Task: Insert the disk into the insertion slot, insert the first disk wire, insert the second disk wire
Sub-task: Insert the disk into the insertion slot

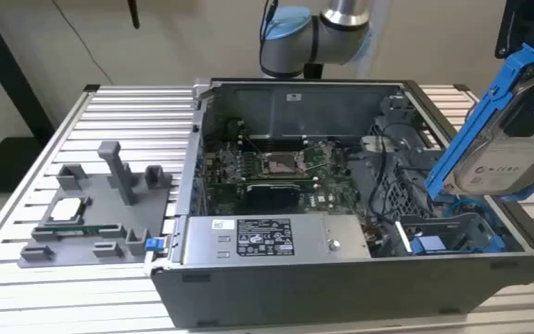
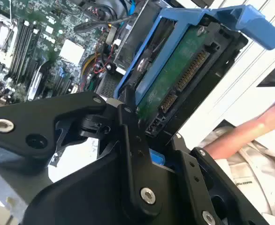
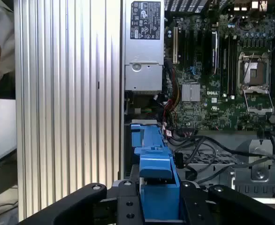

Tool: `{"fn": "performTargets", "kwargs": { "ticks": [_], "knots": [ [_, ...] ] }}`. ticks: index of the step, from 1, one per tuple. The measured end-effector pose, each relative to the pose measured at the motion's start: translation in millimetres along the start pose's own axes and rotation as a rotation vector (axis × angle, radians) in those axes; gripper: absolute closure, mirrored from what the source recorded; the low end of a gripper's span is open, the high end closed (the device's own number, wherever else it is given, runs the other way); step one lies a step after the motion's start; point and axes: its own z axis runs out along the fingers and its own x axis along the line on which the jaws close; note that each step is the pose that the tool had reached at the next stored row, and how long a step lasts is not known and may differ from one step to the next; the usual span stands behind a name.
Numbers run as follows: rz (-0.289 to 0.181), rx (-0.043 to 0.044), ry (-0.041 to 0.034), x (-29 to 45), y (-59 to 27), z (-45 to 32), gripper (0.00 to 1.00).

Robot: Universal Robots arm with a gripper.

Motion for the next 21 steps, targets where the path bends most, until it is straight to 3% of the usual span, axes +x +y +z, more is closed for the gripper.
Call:
{"fn": "performTargets", "kwargs": {
  "ticks": [13, 19, 21],
  "knots": [
    [0.000, 0.0003, 0.0000, 0.0, 0.0, 0.0, 1.00],
    [0.000, 0.0204, -0.0003, 0.0, -0.1, 4.6, 1.00],
    [0.001, 0.0229, -0.0004, 0.0, 0.1, 7.3, 1.00]
  ]
}}
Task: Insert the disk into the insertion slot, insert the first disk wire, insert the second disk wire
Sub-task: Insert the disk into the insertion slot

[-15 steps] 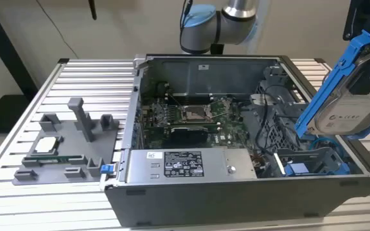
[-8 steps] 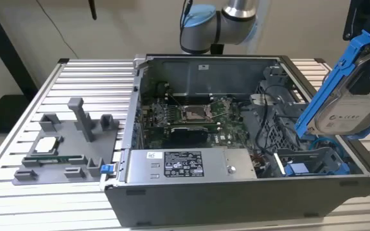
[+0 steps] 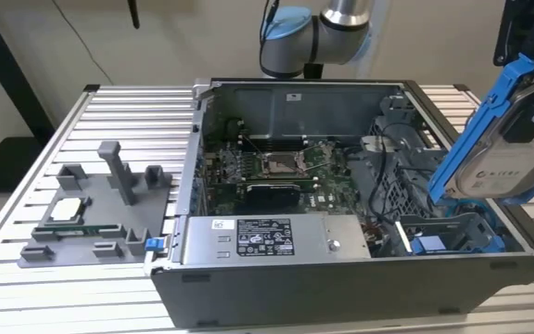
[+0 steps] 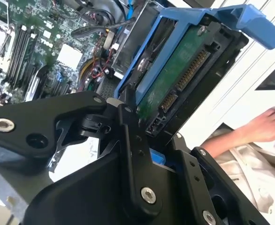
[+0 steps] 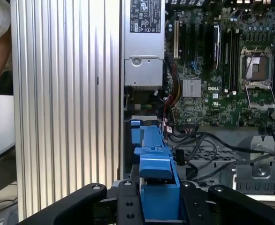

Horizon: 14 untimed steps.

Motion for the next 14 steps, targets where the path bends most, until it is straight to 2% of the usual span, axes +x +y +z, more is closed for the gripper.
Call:
{"fn": "performTargets", "kwargs": {
  "ticks": [14],
  "knots": [
    [0.003, 0.0003, 0.0001, 1.2, 1.8, 17.6, 1.00]
  ]
}}
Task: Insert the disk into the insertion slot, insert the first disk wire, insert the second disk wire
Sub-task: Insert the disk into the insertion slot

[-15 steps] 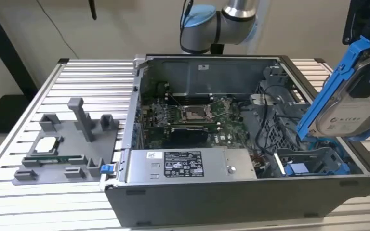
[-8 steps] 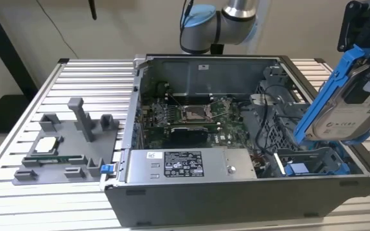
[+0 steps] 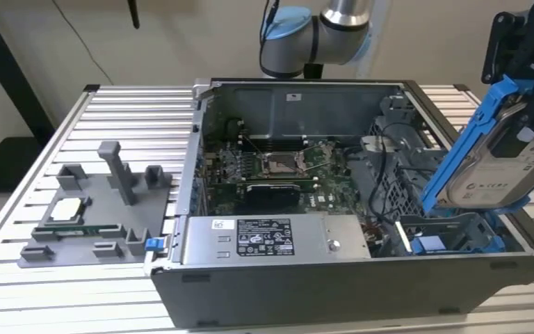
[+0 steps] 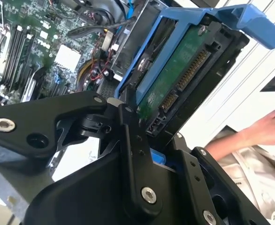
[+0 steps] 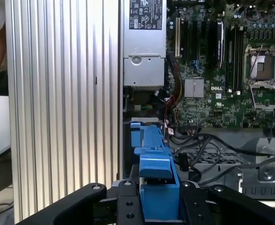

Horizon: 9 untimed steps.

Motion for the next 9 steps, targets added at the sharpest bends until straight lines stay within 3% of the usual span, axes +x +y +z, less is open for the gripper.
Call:
{"fn": "performTargets", "kwargs": {
  "ticks": [9],
  "knots": [
    [0.000, 0.0003, -0.0001, 0.5, -0.2, 10.5, 1.00]
  ]
}}
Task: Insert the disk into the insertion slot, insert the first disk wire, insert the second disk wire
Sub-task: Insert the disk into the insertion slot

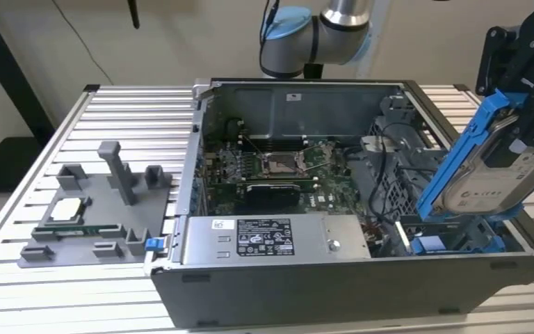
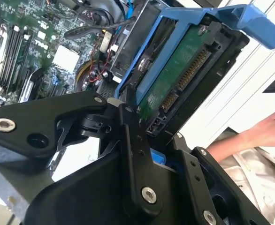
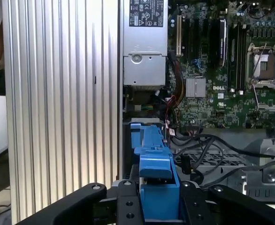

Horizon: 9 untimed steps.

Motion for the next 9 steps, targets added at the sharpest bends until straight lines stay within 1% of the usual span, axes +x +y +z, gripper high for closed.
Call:
{"fn": "performTargets", "kwargs": {
  "ticks": [9],
  "knots": [
    [-0.008, 0.0001, 0.0000, 0.0, -0.2, 11.6, 1.00]
  ]
}}
